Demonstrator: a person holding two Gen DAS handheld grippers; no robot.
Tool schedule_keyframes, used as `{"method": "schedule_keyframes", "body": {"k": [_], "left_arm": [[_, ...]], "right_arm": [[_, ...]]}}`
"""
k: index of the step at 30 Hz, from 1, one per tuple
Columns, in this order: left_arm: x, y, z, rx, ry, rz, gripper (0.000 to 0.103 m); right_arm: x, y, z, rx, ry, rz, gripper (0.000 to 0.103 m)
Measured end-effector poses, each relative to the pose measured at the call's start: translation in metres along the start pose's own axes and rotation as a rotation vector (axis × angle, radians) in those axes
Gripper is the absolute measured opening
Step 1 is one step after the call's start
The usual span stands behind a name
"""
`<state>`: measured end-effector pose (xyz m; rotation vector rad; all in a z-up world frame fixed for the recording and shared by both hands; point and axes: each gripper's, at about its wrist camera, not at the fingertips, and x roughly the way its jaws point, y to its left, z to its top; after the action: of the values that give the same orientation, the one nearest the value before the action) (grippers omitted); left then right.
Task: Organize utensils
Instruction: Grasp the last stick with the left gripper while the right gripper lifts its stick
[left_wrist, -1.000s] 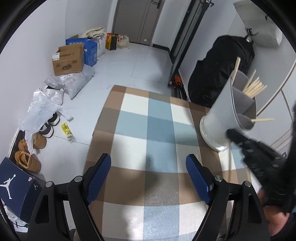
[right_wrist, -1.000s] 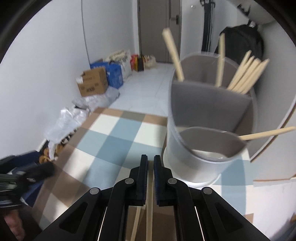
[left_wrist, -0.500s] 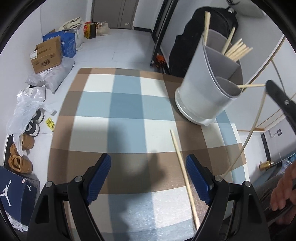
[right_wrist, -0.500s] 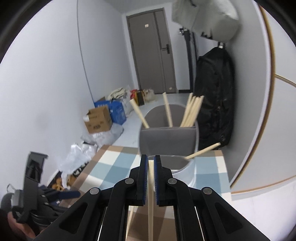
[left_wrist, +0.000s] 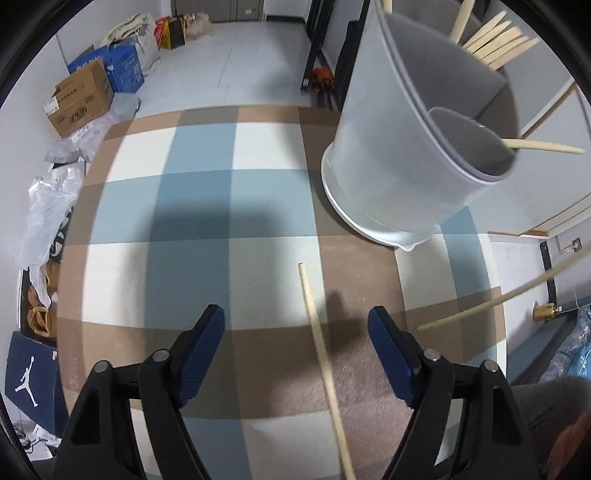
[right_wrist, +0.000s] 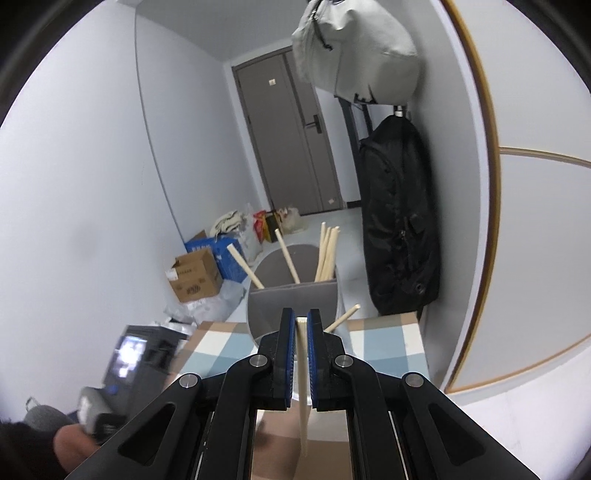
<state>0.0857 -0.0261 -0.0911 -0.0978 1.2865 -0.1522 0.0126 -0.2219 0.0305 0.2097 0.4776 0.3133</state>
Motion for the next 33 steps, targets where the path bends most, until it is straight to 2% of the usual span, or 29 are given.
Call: {"method": "schedule_keyframes", "body": {"k": [3,7,11,13,17,18,20,21,22,23,29,33], "left_arm": [[0.008,-0.002,0.004,-0.006,0.031,0.025,0.069],[0.017,-0.002,0.004,-0.016,0.079,0.053,0.052],[0.015,-0.003,0.006,-0.034,0.070,0.039,0.050],[0.015,-0.005,0.007,-0.032,0.071,0.056,0.049],[0.016,-0.013,0.005,-0.008,0.074,0.113,0.041],[0.016,-0.015,0.005,-0.003,0.071,0.118,0.037],[0.015,-0.017,0.007,-0.002,0.068,0.125,0.019],[0.014,-0.017,0.007,-0.008,0.070,0.120,0.016],[0.014,-0.016,0.008,-0.014,0.072,0.120,0.007],[0.014,-0.016,0.008,-0.018,0.074,0.115,0.002],[0.017,-0.016,0.015,-0.027,0.049,0.112,0.001],[0.000,-0.018,0.009,-0.040,-0.019,0.097,0.001]], "right_arm": [[-0.004,-0.003,0.001,0.015,-0.002,0.010,0.005],[-0.008,-0.007,0.002,0.030,-0.004,0.026,0.005],[-0.011,-0.011,0.003,0.047,-0.003,0.041,0.005],[-0.014,-0.012,0.003,0.056,-0.009,0.044,0.005],[-0.020,-0.013,0.004,0.059,-0.025,0.042,0.005],[-0.022,-0.013,0.005,0.060,-0.027,0.044,0.005],[-0.024,-0.015,0.005,0.065,-0.035,0.047,0.005],[-0.025,-0.016,0.005,0.068,-0.037,0.048,0.005],[-0.026,-0.016,0.005,0.069,-0.037,0.048,0.005],[-0.026,-0.017,0.005,0.069,-0.038,0.047,0.005],[-0.027,-0.018,0.004,0.066,-0.036,0.046,0.005],[-0.028,-0.021,0.004,0.071,-0.037,0.043,0.005]]}}
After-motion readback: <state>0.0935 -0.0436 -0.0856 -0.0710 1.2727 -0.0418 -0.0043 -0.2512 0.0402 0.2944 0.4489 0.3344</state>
